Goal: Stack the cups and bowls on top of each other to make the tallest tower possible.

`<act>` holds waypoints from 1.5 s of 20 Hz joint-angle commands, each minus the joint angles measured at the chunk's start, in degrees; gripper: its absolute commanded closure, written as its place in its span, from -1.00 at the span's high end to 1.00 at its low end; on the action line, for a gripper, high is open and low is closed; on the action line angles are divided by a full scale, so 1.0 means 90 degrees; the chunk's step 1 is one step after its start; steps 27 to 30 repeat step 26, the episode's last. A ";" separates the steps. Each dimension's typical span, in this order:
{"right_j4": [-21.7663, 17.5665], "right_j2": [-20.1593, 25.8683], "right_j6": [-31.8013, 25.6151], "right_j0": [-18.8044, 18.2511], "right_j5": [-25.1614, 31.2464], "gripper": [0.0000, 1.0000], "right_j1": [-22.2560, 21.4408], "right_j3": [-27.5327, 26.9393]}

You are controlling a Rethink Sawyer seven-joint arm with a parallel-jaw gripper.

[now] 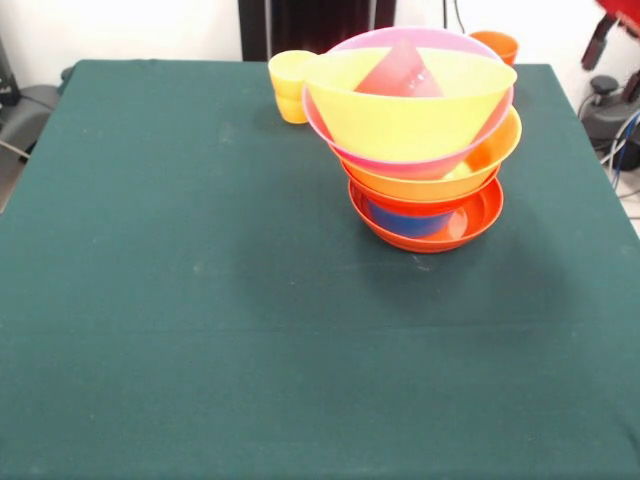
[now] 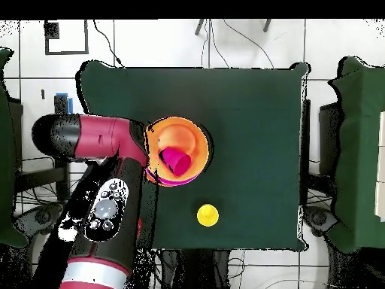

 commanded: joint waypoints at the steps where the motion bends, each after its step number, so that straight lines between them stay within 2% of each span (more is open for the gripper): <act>1: 0.0035 0.0179 0.1184 0.0055 0.0971 1.00 -0.0391 -0.0551; 9: -0.0014 0.0066 0.1250 0.0122 0.1129 1.00 -0.0349 -0.0705; 30: -0.0010 0.0045 0.1108 0.0108 0.0813 1.00 -0.0177 -0.0636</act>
